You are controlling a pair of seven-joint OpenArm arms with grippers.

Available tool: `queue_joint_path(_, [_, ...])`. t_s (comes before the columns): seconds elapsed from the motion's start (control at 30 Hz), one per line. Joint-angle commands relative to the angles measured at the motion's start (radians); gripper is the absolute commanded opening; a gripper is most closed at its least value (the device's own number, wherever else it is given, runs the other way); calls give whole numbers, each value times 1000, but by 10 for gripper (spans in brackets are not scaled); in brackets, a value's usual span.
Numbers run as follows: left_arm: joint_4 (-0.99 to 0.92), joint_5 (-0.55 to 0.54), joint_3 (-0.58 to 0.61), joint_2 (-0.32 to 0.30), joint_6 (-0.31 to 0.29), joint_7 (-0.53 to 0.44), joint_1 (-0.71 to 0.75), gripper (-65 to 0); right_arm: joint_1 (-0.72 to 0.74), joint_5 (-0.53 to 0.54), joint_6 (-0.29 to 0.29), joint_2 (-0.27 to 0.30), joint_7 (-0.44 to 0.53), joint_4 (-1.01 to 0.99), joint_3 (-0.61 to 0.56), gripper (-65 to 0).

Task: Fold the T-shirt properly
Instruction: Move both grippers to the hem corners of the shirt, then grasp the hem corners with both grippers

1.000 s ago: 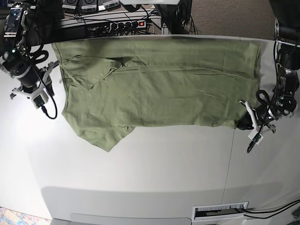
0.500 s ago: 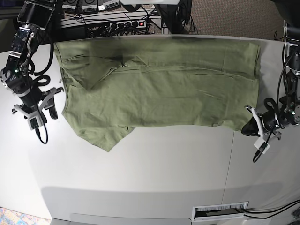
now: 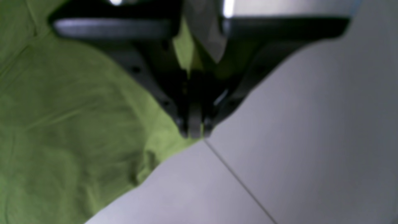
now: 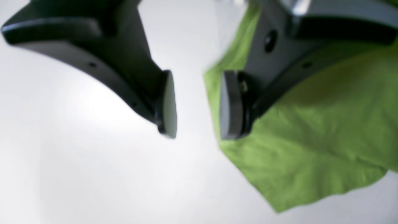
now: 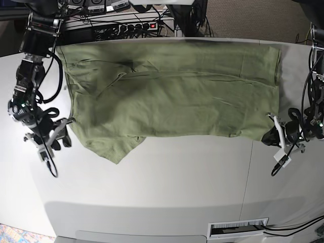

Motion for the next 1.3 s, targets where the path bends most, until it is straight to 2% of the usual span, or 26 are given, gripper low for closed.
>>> queue_joint_path(0.0, [14,-16,-11,-32,-1,-18,-23,-650,48,-10,-1,16,43,-10,-31,-409])
queue_joint_path(0.13, [14,-17,-11,-58,-1,-19,-12,-650,147,-118,-2,16,82,-139,-174,-409])
queue_joint_path(0.27, [14,-17,-11,-95,-1,-23,8,-650,220,-134,-2,15,85,-241,-243,-409])
queue_joint_path(0.5, [14,-61,-11,-146,-1,-26,21,-650,262,-175,-2,17,115,-352,-246,-409])
queue_joint_path(0.67, [14,-80,-11,-146,-1,-54,22,-650,262,-145,-1,9,142,-367,-246,-409])
queue_joint_path(0.9, [14,-79,-11,-138,-1,-69,21,-650,312,-152,2,-32,172,-367,-246,-409])
queue_joint_path(1.1, [14,-79,-11,-138,-1,-69,22,-650,320,-259,2,-73,213,-387,-246,-409])
queue_joint_path(1.27, [14,-76,-11,-138,-1,-68,22,-650,323,-337,0,-101,277,-485,-246,-410])
